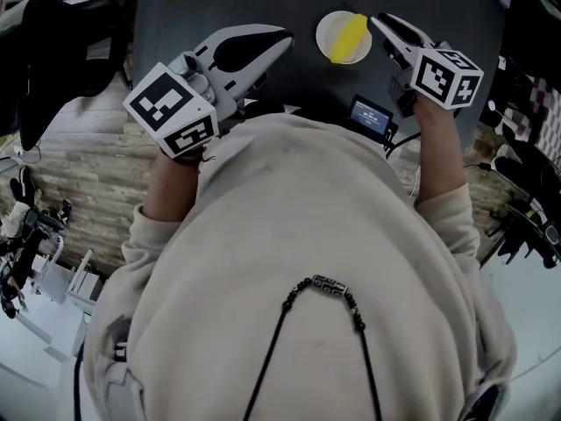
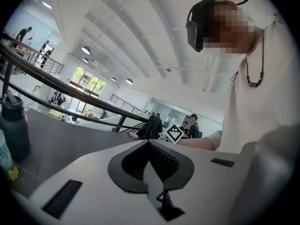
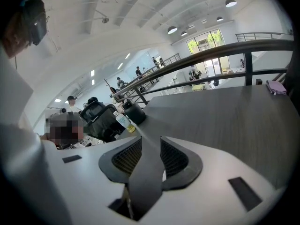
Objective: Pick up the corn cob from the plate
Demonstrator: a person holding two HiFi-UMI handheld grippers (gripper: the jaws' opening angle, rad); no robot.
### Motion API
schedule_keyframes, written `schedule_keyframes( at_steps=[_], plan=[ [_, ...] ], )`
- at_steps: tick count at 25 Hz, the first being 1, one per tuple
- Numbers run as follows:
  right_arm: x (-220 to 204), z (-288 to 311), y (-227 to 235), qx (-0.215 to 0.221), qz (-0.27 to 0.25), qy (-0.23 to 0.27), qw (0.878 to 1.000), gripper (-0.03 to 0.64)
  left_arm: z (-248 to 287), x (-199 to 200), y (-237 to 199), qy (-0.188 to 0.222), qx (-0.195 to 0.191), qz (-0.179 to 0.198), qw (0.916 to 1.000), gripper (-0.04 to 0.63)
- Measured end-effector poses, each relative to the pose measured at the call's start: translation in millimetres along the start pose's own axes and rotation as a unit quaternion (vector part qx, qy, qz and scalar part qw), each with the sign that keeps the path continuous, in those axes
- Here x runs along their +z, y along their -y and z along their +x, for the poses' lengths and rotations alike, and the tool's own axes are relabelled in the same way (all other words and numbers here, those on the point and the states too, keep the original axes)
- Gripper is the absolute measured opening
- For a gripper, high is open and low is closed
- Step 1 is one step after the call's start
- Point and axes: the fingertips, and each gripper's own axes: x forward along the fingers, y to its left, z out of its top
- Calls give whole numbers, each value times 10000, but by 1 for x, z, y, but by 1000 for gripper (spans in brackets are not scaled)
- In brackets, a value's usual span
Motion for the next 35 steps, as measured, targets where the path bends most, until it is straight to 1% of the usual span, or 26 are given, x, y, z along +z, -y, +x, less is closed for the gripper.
schedule_keyframes(
  at_steps=[9,13,18,29,35],
  plan=[
    [-16,10,17,-131,135,-212,9996,161,-6,-10,3,-16,153,-110,9998,5],
    [-23,15,26,-208,177,-309,9991,167,-8,-13,2,34,234,-182,9996,5],
    [-30,23,30,-222,229,-471,9984,198,-11,-18,0,74,312,-275,9991,5],
    [-52,37,44,-280,467,-692,9961,221,-17,-22,-3,123,455,-343,9983,5],
    [-67,45,59,-453,656,-823,9934,236,-18,-24,-5,127,481,-401,9980,5]
  ],
)
